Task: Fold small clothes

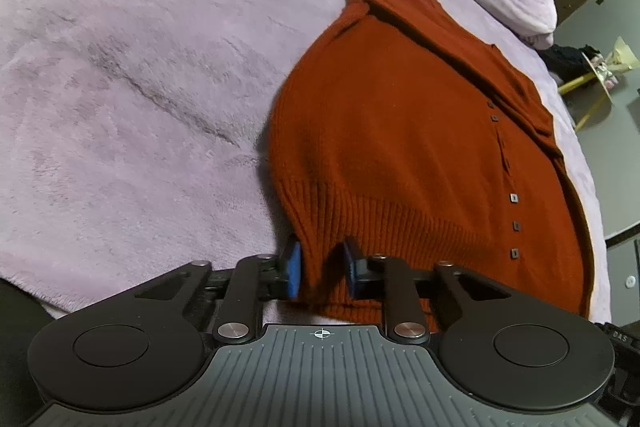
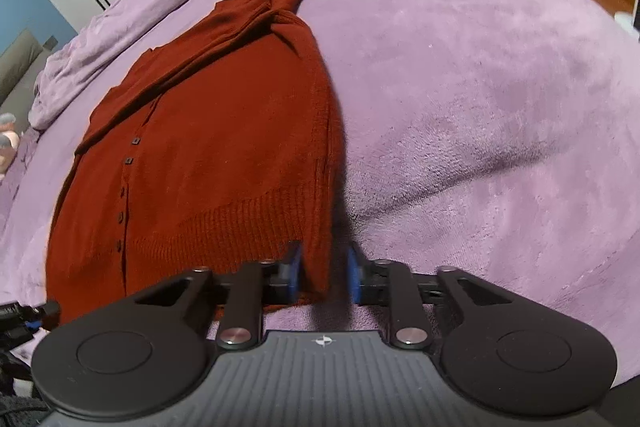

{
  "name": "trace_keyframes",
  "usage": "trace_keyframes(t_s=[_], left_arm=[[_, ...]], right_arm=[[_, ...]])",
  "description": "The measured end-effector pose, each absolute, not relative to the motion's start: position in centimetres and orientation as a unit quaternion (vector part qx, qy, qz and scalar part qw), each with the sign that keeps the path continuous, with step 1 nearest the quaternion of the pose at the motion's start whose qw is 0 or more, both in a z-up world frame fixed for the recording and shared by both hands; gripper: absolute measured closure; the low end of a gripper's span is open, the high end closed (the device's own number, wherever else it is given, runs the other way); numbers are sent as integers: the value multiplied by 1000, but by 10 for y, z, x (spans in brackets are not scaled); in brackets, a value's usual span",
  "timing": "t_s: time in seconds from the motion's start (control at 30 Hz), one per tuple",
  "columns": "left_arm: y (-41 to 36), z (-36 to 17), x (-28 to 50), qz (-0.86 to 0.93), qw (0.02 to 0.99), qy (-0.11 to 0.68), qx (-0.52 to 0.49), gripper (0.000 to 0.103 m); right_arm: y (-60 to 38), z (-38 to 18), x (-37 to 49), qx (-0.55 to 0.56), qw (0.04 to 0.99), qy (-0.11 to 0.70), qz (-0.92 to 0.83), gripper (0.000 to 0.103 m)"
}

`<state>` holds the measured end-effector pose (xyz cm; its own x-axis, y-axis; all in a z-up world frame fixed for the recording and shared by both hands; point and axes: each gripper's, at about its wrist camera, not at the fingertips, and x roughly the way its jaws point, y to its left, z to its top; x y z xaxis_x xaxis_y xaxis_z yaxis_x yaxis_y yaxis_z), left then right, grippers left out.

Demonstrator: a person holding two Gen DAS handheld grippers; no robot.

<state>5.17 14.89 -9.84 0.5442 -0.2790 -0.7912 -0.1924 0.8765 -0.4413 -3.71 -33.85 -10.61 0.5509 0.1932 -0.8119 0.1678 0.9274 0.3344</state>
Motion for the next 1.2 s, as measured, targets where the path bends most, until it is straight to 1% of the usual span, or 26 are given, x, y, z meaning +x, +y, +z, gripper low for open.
trace_keyframes(t_s=[0.03,0.07,0.17,0.3,0.43,0.5,0.57,0.7,0.8,0.87,0.9,0.93,0.97,1.0,1.07,1.1,1.13,1.2], left_arm=[[148,-100,53,-32,841,481,-245,86],[148,-101,54,-37,840,484,-244,92],[151,-96,55,-58,836,481,-258,95],[160,-71,64,-95,840,439,-304,95],[164,-41,96,-105,856,394,-318,95],[163,-32,117,-94,866,377,-316,95],[160,-30,139,-76,874,370,-305,95],[151,-45,182,-30,884,384,-265,95],[143,-56,198,-17,885,406,-228,95],[143,-61,201,-20,885,412,-217,90],[145,-62,201,-21,887,410,-213,87],[148,-63,200,-25,889,406,-210,80],[151,-64,199,-31,891,402,-209,71],[156,-66,200,-40,891,400,-210,68],[163,-67,200,-50,891,397,-215,63],[166,-68,199,-60,891,397,-213,62],[166,-68,199,-67,890,400,-209,60],[162,-72,203,-84,888,410,-191,59]], right_arm=[[-340,-107,-38,198,857,475,11,98],[-342,-108,-37,207,855,476,16,98],[-352,-105,-33,265,839,473,36,98],[-370,-93,-19,378,814,434,75,98],[-374,-78,18,419,813,395,85,98],[-369,-70,40,398,832,380,77,98],[-357,-66,64,353,855,374,62,98],[-328,-67,101,228,899,373,35,98],[-310,-72,113,146,915,375,30,96],[-305,-71,110,108,929,353,30,95],[-306,-72,108,96,933,345,30,91],[-306,-72,106,83,937,337,26,82],[-307,-72,102,69,942,328,18,76],[-309,-71,99,58,947,315,10,67],[-317,-70,95,55,952,302,8,63],[-320,-71,94,57,951,304,13,61],[-322,-72,96,57,947,314,22,61],[-323,-79,102,50,937,343,35,61]])
